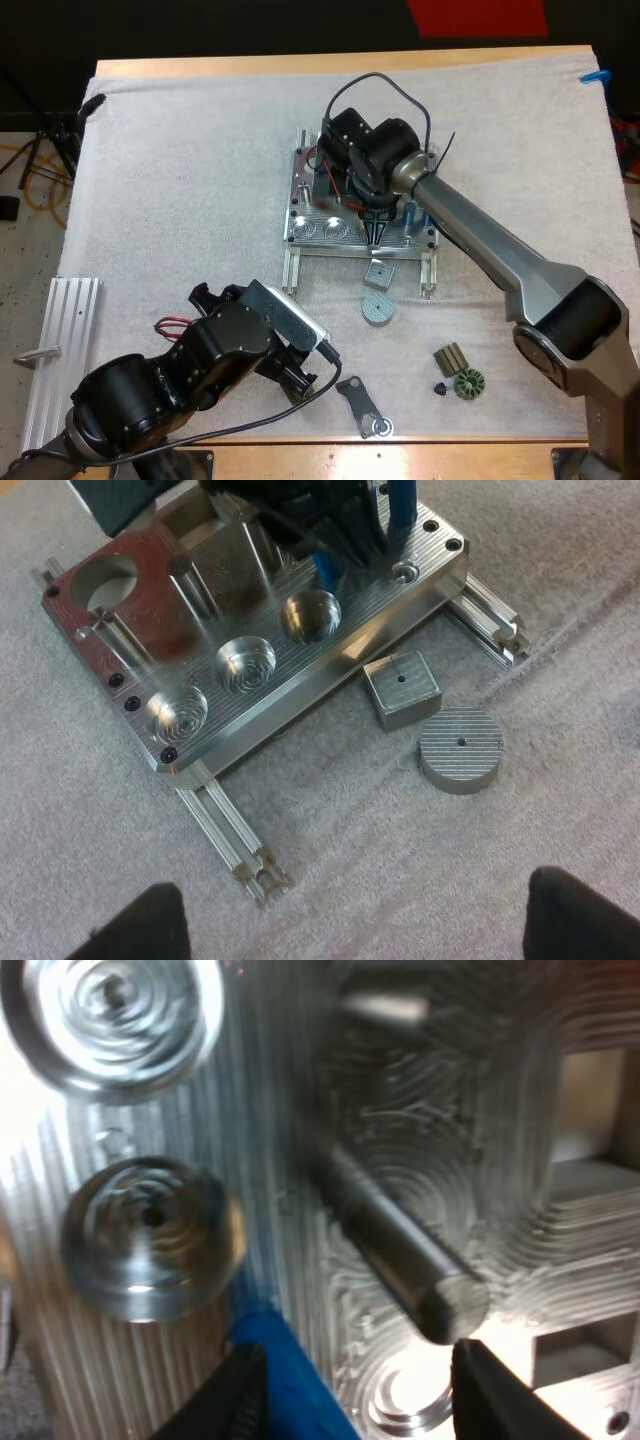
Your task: Load cells from right to left
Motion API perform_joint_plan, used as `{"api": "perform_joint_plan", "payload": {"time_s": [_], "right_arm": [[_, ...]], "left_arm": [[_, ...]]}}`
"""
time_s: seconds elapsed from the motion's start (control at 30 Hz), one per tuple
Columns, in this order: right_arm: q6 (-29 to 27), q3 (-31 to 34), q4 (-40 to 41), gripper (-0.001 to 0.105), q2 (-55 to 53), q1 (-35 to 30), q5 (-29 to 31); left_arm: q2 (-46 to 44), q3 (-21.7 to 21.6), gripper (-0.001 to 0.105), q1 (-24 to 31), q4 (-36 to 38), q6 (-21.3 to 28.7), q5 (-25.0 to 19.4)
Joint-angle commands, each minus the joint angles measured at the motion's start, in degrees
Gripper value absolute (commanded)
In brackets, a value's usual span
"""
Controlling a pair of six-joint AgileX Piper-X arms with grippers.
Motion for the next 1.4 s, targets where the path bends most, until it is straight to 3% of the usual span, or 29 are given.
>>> {"api": "perform_joint_plan", "payload": {"time_s": [0.0, 0.33, 0.5, 0.93, 1.37], "right_arm": [[0.11, -0.28, -0.81, 0.043, -1.65, -0.32, -0.15], [0.22, -0.28, -1.31, 0.043, -5.21, -0.32, -0.15], [2.7, -0.28, -3.04, 0.043, -5.94, -0.5, 2.8], [2.82, -0.13, -6.65, 0.043, -3.98, -0.48, 5.72], [5.31, 0.0, -1.03, 0.043, -2.51, -0.48, 6.47]], "left_arm": [[-0.31, -0.16, 0.067, 0.01, -0.67, -0.02, -1.39], [-0.31, -0.16, 0.067, 0.01, -0.67, -0.02, -1.39], [-0.31, -0.16, 0.067, 0.01, -0.67, -0.02, -1.39], [-0.31, -0.16, 0.067, 0.01, -0.67, -0.02, -1.39], [-0.31, -0.16, 0.067, 0.01, -0.67, -0.02, -1.39]]}}
